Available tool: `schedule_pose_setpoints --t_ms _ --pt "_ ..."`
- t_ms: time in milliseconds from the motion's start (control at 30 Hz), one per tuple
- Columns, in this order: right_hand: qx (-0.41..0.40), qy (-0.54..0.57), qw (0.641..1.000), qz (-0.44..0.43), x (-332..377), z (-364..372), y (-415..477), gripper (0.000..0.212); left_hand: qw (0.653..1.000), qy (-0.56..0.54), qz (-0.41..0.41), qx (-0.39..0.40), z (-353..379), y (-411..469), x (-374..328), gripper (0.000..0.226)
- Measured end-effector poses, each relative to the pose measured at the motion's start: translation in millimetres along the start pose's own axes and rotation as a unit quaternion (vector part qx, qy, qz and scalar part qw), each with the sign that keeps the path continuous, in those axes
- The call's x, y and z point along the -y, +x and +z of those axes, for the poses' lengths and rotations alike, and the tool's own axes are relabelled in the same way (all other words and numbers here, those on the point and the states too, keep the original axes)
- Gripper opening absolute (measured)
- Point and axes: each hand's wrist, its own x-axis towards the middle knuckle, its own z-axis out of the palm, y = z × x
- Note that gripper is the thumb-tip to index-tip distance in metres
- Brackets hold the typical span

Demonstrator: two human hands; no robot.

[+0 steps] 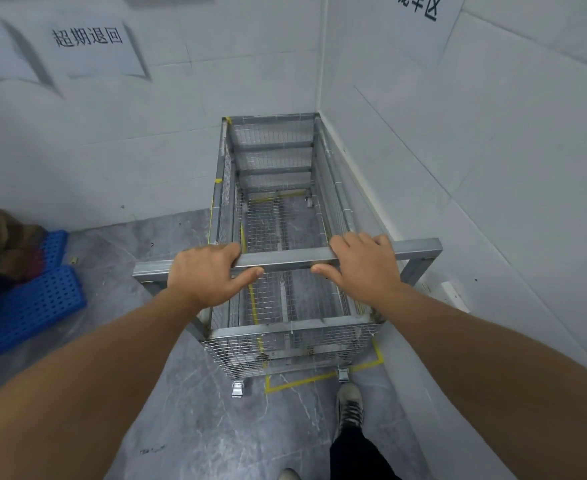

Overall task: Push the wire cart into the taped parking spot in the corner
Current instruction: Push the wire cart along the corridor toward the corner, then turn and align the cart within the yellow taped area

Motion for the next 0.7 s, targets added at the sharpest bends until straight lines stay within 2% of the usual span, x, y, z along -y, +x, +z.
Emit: schedule_pose_setpoints --t_ms 267,700 --pt "0.026 0.0 1.0 -0.004 -16.1 -1.7 3.2 0.073 1.0 -0.002 -0.006 -0.003 2.5 7.4 -11.0 0.062" --pt "-0.028 0.009 1.0 -0.004 -11.6 5.2 -0.2 0.069 0.999 -0.003 -0.007 -0.035 7.8 3.3 -8.3 0.066"
